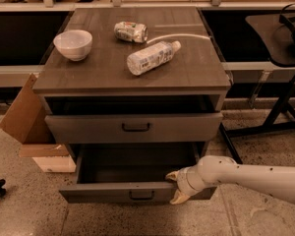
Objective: Open middle drawer
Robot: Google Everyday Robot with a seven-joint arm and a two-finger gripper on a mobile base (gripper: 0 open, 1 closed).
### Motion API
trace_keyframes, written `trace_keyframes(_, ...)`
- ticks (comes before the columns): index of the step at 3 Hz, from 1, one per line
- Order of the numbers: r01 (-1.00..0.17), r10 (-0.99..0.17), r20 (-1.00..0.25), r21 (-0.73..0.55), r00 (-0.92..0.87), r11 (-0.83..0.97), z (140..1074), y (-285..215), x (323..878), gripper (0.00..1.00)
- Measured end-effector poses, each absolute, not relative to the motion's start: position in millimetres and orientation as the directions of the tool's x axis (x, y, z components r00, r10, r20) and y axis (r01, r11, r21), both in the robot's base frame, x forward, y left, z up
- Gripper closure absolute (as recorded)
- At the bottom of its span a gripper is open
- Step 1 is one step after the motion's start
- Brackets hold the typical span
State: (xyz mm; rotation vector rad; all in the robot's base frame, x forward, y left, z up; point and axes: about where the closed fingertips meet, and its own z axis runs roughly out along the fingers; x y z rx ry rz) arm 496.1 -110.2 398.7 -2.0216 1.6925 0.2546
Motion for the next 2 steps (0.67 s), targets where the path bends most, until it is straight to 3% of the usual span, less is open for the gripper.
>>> trace_keyframes(1,-0.973,-0.877,-0.434,-0.189,0.206,-0.135,393.6,-107.6,486.6,0.0)
trace_keyframes(2,-0.978,-0.888,-0.414,-0.136,0.202,-0.159,390.8,-103.1,475.9,0.0)
